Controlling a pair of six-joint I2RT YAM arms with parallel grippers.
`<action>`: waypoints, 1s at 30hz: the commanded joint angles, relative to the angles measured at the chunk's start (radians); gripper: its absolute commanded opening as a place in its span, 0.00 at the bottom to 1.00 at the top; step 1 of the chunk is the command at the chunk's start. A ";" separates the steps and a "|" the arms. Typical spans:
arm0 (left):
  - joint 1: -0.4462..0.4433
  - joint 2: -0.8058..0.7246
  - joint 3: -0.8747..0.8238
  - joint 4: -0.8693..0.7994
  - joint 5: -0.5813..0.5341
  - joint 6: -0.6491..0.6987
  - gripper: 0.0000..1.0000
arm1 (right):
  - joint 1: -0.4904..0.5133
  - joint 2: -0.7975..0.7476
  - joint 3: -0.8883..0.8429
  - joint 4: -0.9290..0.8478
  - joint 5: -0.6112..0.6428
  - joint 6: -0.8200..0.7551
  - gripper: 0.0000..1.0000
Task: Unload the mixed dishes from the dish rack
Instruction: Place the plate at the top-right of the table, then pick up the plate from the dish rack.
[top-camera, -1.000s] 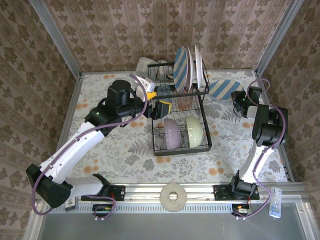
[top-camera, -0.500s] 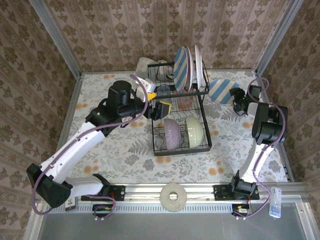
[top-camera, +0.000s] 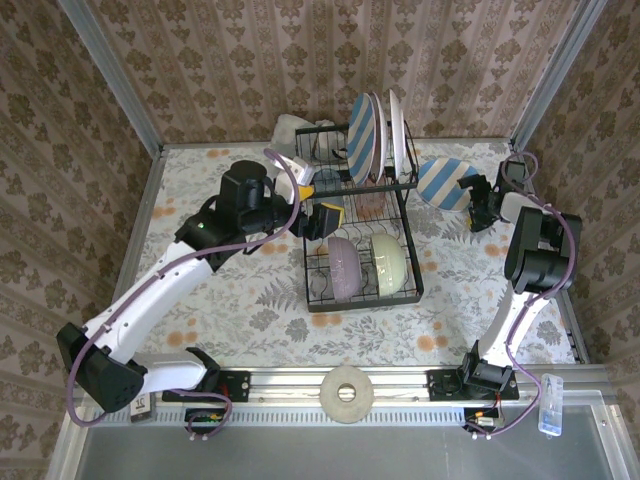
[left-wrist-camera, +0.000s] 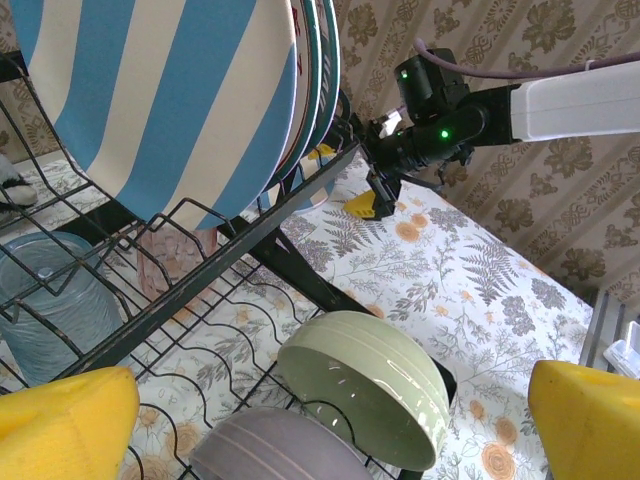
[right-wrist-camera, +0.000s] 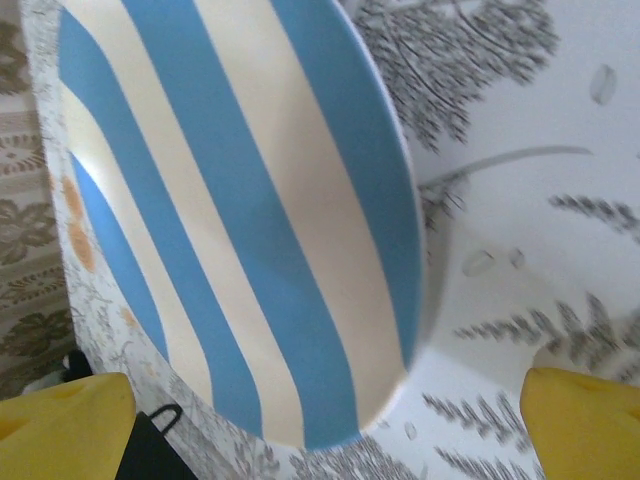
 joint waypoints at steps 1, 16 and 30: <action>0.001 0.008 -0.002 0.014 -0.006 0.009 1.00 | -0.004 -0.112 0.000 -0.145 0.010 -0.019 1.00; -0.037 0.138 0.126 -0.019 -0.061 0.076 0.89 | 0.065 -0.721 -0.330 -0.129 -0.005 -0.175 1.00; -0.118 0.357 0.360 -0.027 -0.276 0.113 0.75 | 0.086 -1.248 -0.474 -0.225 -0.157 -0.312 1.00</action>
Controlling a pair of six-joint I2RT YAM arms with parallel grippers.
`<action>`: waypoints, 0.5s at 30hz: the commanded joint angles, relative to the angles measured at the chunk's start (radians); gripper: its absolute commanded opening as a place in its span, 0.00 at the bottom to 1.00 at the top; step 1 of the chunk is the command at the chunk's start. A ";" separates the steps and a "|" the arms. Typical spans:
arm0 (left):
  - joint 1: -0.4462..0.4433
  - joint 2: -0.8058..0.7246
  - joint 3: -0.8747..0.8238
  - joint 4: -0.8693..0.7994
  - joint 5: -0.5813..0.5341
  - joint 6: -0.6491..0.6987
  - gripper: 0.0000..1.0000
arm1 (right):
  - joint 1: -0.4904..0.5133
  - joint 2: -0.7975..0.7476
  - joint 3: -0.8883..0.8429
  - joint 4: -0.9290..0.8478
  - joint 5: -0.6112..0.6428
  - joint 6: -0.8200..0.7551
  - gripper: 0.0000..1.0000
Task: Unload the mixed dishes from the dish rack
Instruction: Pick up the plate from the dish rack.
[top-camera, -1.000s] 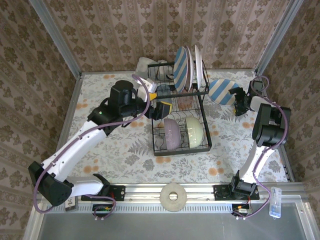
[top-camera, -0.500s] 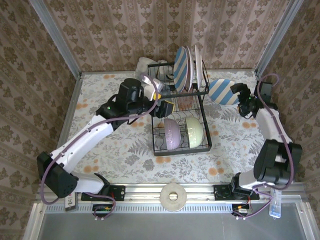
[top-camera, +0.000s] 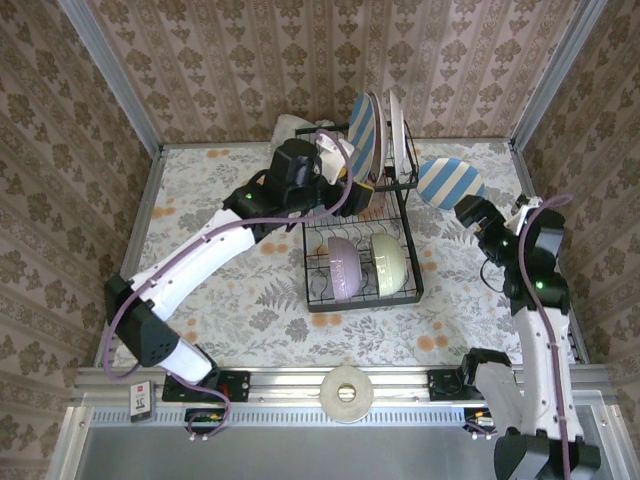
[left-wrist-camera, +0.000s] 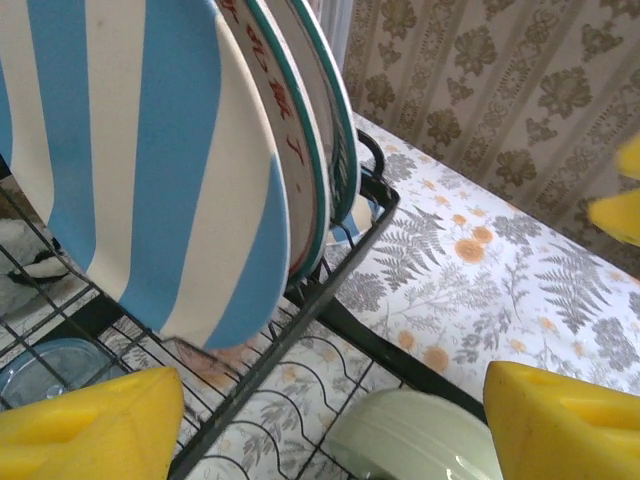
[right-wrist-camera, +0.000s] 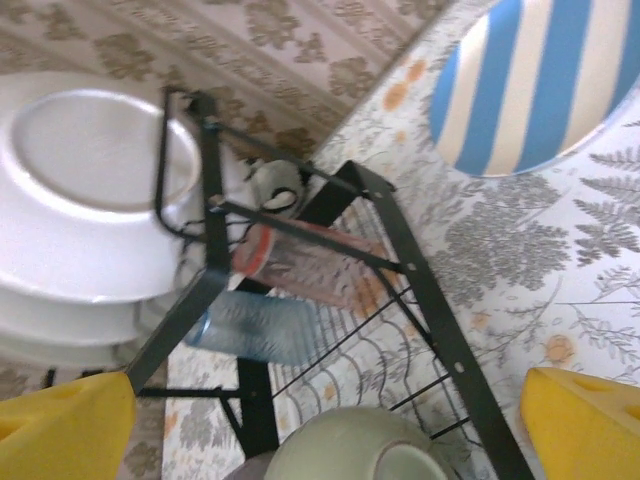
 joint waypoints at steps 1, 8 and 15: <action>-0.008 0.053 0.077 -0.015 -0.081 0.002 0.73 | 0.005 -0.051 -0.012 -0.022 -0.084 -0.039 1.00; -0.022 0.147 0.164 -0.044 -0.180 -0.021 0.60 | 0.005 -0.101 0.006 0.000 -0.108 -0.049 1.00; -0.029 0.206 0.221 -0.059 -0.221 -0.018 0.54 | 0.005 -0.102 -0.009 0.027 -0.130 -0.040 1.00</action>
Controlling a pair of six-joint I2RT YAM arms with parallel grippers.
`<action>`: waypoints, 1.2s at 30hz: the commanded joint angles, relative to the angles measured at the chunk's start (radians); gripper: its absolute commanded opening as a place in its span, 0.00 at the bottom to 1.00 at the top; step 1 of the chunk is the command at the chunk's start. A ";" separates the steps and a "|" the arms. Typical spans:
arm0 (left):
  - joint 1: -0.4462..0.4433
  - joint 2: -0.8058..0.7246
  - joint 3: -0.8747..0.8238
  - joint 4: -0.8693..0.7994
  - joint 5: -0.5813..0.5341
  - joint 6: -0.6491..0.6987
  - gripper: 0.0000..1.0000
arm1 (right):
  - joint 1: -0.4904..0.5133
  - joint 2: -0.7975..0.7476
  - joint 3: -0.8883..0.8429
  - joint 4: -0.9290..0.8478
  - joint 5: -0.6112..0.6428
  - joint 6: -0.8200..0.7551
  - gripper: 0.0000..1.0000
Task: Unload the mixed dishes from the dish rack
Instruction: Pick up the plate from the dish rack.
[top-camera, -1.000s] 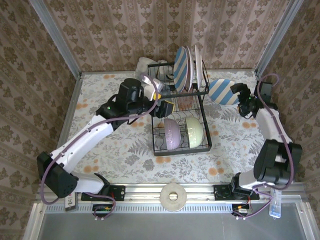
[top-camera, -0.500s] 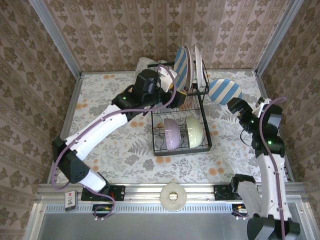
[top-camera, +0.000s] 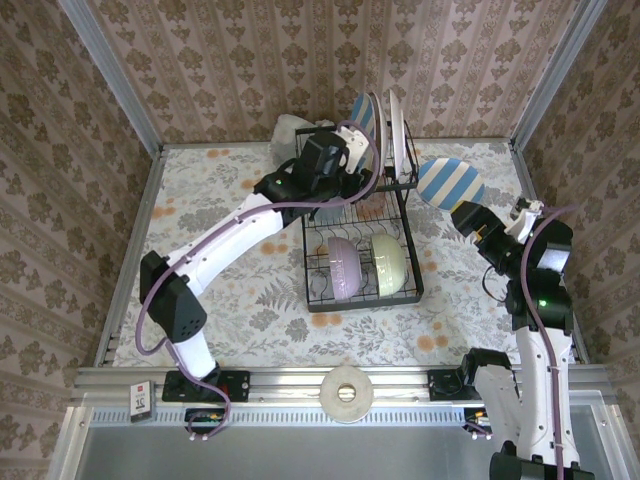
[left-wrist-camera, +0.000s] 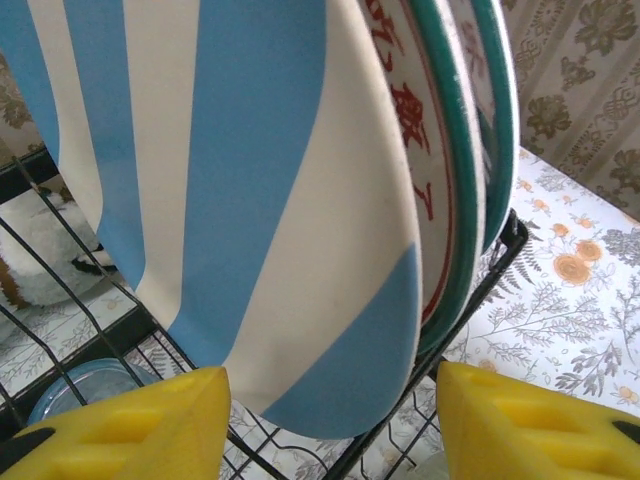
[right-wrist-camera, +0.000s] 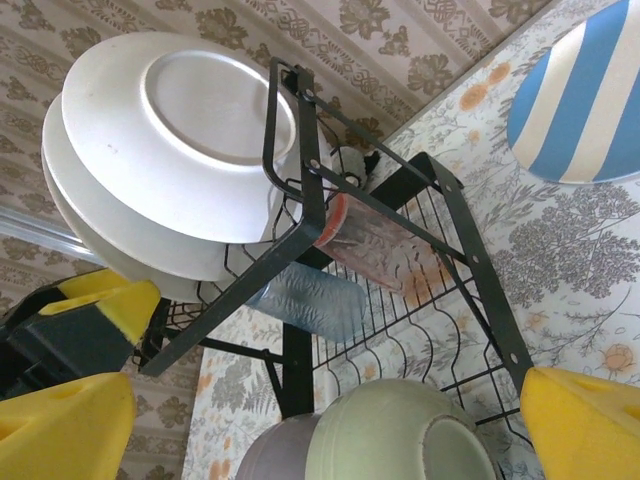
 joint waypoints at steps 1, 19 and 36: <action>-0.008 0.024 0.063 -0.022 -0.051 -0.009 0.53 | 0.005 -0.012 -0.011 0.030 -0.036 -0.004 1.00; -0.016 0.103 0.194 -0.091 -0.197 -0.062 0.29 | 0.005 -0.033 -0.025 0.047 -0.045 -0.013 1.00; -0.001 0.133 0.245 -0.165 -0.149 -0.234 0.13 | 0.007 -0.077 -0.037 0.121 -0.116 -0.003 1.00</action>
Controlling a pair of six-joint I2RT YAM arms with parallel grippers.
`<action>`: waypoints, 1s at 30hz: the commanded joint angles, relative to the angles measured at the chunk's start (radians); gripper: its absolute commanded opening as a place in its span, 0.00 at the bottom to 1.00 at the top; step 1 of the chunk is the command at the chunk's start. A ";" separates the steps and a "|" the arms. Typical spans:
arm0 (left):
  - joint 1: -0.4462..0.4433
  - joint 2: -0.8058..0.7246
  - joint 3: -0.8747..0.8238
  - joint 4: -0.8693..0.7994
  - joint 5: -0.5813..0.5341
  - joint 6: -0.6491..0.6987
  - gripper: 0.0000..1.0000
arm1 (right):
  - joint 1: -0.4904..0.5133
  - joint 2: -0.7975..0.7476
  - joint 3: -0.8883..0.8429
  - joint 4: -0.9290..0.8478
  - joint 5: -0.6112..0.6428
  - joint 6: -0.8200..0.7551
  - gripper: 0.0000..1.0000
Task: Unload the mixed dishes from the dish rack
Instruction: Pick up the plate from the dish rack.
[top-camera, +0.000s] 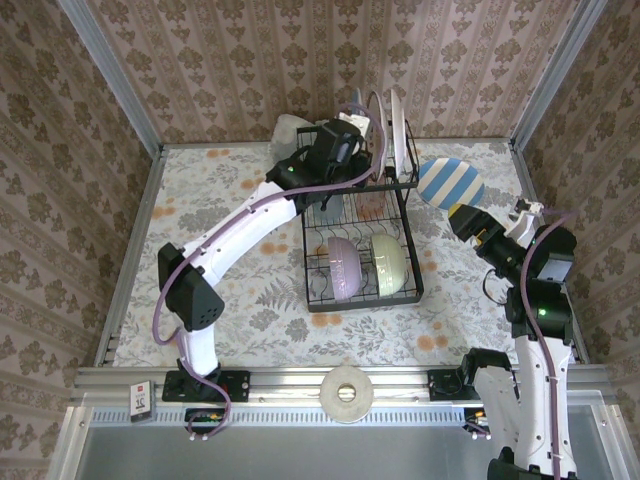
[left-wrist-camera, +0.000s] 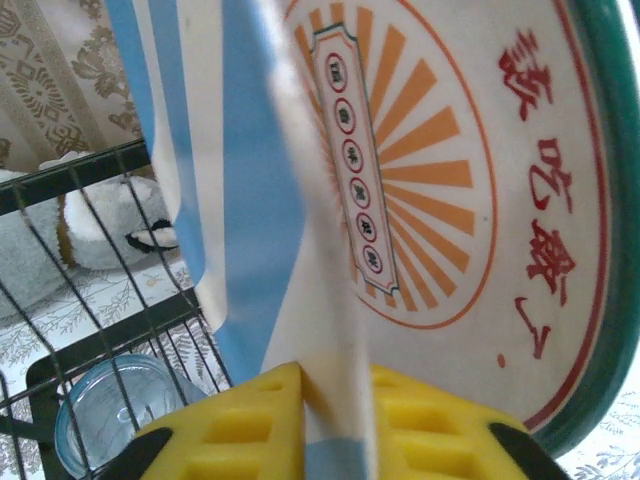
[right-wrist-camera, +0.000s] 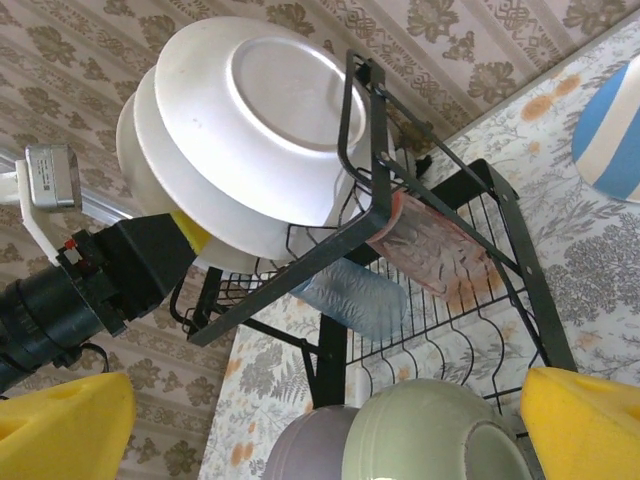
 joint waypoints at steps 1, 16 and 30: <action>0.012 0.012 0.029 -0.038 0.019 -0.040 0.11 | 0.007 -0.024 -0.013 0.050 -0.037 0.002 1.00; 0.009 -0.022 0.037 -0.051 0.028 -0.030 0.00 | 0.010 -0.029 -0.026 0.061 -0.044 0.011 1.00; 0.002 -0.100 0.047 -0.031 -0.014 0.008 0.00 | 0.015 -0.046 -0.029 0.050 -0.020 0.003 1.00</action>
